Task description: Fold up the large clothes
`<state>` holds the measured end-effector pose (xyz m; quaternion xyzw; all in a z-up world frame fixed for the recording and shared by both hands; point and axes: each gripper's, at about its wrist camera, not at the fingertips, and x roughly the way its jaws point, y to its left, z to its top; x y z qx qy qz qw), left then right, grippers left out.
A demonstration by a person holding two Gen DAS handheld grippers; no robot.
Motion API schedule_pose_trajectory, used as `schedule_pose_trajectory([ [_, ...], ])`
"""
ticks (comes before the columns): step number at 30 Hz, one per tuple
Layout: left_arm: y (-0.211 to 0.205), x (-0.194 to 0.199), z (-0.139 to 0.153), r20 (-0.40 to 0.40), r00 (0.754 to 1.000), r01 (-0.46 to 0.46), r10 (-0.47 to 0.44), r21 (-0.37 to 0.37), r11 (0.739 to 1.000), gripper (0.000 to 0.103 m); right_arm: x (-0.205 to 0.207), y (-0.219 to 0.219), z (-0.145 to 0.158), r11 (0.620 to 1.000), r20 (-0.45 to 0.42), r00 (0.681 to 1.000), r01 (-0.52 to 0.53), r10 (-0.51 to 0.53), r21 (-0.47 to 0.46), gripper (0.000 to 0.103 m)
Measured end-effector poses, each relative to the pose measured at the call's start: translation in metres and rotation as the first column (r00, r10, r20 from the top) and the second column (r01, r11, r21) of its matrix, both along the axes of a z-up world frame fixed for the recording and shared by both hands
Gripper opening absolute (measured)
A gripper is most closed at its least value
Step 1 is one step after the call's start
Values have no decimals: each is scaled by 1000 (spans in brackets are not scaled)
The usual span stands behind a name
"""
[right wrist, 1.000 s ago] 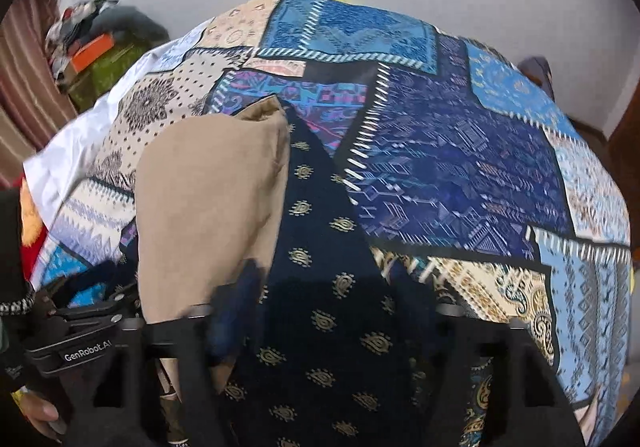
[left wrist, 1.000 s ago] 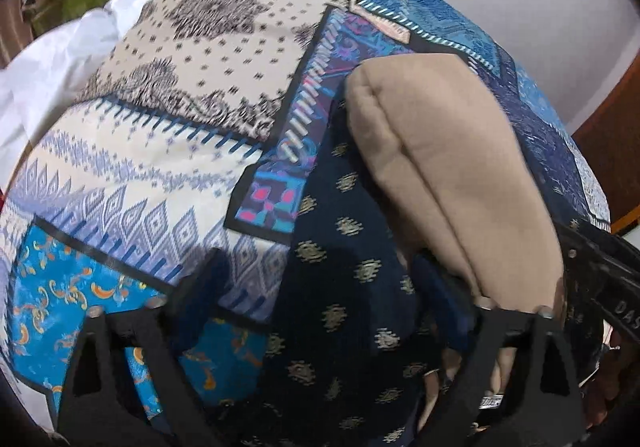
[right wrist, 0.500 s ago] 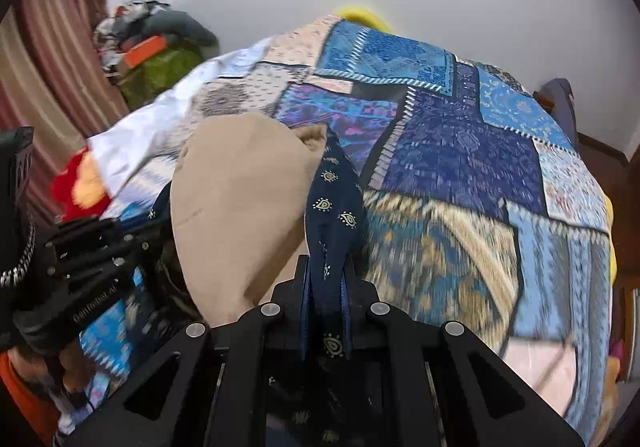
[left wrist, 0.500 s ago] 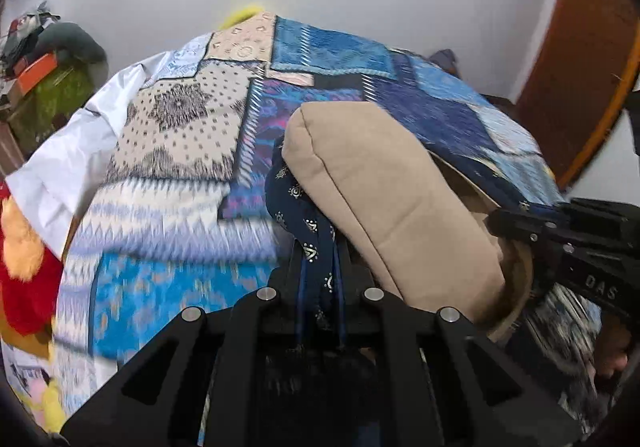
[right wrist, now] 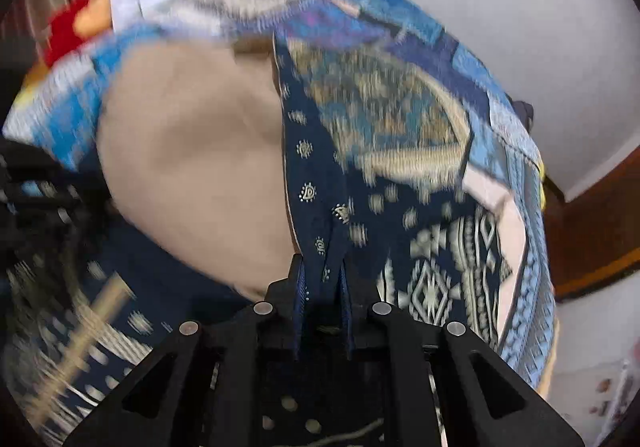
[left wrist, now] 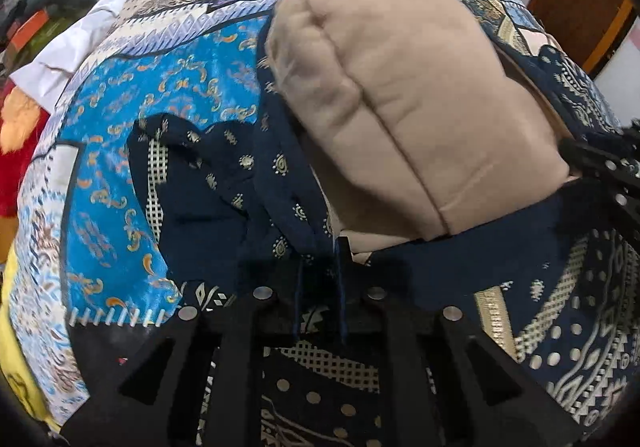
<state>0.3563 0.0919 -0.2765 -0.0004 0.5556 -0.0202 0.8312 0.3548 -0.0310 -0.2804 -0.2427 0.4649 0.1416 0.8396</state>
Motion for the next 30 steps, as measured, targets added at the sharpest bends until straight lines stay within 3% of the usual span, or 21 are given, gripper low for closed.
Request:
schedule_pose_trajectory([
  [1, 2, -2, 0, 5, 1000, -16, 16, -13, 1000, 14, -2, -4, 1, 1000, 6, 1000, 3, -3, 8, 12],
  [3, 5, -4, -1, 8, 999, -34, 35, -30, 999, 15, -2, -8, 5, 1000, 9, 1000, 21, -21, 11, 28],
  [5, 8, -7, -2, 6, 999, -38, 38, -32, 999, 19, -1, -17, 9, 997, 49, 996, 77, -75, -28, 90],
  [6, 10, -8, -3, 4, 999, -42, 42, -34, 999, 21, -1, -23, 11, 994, 87, 991, 102, -98, -41, 96],
  [7, 11, -10, -2, 1, 999, -49, 49, -37, 998, 26, -2, -31, 12, 994, 100, 989, 109, -106, -27, 97],
  [8, 14, -12, 0, 0, 998, -56, 56, -35, 998, 31, 0, -38, 14, 994, 69, 991, 111, -111, 0, 97],
  [10, 21, -19, 6, 5, 997, -71, 71, -19, 997, 53, 4, -49, 19, 990, -7, 993, 119, -119, 76, 97],
  [11, 23, -22, 8, 2, 998, -67, 67, -27, 997, 56, 3, -53, 22, 988, -18, 993, 121, -120, 97, 97],
  [14, 36, -30, 22, -7, 998, -59, 59, -54, 997, 58, -1, -55, 37, 982, -30, 995, 101, -98, 161, 97],
  [19, 62, -28, 59, 74, 993, -93, 96, -42, 995, 70, 0, -40, 64, 975, 1, 999, 40, -41, 218, 97],
  [24, 79, 13, 86, 121, 983, -134, 141, -61, 989, 71, 28, -26, 79, 949, -12, 999, 50, -49, 313, 97],
  [30, 70, 75, 75, 102, 984, -136, 145, -96, 986, 73, 79, -11, 71, 916, -114, 990, 119, -80, 384, 97],
])
